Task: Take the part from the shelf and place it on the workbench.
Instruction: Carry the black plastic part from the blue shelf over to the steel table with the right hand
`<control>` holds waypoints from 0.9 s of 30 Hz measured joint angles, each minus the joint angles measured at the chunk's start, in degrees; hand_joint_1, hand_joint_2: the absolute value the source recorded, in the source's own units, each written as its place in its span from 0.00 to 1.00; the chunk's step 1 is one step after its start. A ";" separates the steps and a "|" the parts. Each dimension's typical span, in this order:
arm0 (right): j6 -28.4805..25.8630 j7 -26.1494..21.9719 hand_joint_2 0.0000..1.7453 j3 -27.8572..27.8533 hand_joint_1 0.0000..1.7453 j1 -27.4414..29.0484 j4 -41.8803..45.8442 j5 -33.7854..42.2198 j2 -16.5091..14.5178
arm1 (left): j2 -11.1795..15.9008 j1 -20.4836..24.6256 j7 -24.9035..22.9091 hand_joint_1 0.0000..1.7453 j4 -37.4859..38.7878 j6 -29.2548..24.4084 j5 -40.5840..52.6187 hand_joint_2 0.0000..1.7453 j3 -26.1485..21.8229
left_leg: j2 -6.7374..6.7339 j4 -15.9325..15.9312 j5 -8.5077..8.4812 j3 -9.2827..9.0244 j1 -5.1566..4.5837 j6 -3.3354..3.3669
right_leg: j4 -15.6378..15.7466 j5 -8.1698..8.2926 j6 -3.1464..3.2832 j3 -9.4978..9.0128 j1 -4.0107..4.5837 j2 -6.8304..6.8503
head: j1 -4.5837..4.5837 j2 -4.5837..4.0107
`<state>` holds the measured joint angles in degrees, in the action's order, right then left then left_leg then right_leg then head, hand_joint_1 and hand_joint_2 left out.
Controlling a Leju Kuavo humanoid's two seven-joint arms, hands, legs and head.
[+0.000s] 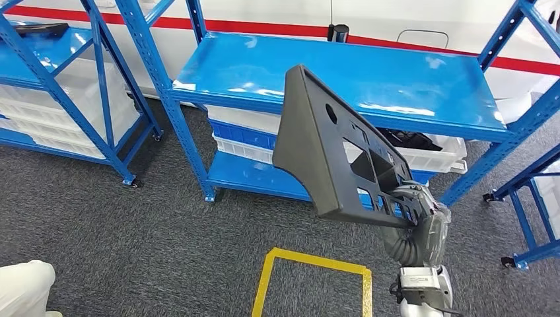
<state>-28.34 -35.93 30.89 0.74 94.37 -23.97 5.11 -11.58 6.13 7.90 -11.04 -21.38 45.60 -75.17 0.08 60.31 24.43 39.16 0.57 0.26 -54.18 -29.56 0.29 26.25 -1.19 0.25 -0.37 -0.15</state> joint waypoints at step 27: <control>-3.98 2.28 1.00 -2.57 1.00 2.06 2.04 -6.18 2.13 | -0.19 0.13 -0.08 0.00 0.00 -0.91 -1.23 1.00 -0.92 | -0.42 -3.29 -2.70 -3.02 -0.38 0.71 | -1.30 -0.84 -3.36 0.38 -0.08 -0.60 | -0.05 0.00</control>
<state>-32.32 -33.64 28.32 2.80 96.42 -30.15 7.25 -11.78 6.26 7.82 -11.04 -22.29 44.36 -76.10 -0.34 57.02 21.73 36.14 0.20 0.97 -55.48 -30.40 -3.07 26.63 -1.27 -0.34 -0.42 -0.15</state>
